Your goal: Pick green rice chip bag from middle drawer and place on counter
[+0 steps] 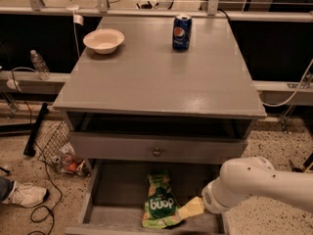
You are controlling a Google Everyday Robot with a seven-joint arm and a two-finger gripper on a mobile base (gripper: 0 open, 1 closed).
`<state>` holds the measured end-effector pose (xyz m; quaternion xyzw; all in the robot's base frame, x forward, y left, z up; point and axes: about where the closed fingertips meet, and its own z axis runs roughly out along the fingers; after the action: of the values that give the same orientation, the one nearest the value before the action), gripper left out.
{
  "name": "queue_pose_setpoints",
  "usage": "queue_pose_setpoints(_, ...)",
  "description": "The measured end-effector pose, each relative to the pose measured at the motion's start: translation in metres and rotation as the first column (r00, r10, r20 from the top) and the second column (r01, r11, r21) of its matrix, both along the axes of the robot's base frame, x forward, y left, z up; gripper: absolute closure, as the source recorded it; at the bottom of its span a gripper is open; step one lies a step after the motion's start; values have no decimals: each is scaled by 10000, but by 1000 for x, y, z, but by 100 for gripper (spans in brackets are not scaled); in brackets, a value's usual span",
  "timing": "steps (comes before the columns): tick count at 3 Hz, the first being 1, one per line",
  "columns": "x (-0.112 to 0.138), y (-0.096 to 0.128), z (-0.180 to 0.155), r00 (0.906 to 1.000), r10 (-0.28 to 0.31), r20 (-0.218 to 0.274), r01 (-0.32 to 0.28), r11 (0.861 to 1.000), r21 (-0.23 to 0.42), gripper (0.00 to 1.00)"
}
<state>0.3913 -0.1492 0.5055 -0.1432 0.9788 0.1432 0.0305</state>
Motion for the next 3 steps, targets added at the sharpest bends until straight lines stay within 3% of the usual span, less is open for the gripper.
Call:
queue_pose_setpoints(1,6,39,-18,9992,290,265,-312,9960,832,0)
queue_pose_setpoints(2,7,42,-20,9992,302,270,-324,9957,864,0)
queue_pose_setpoints(3,19,66,-30,9977,363,575,-408,9960,794,0)
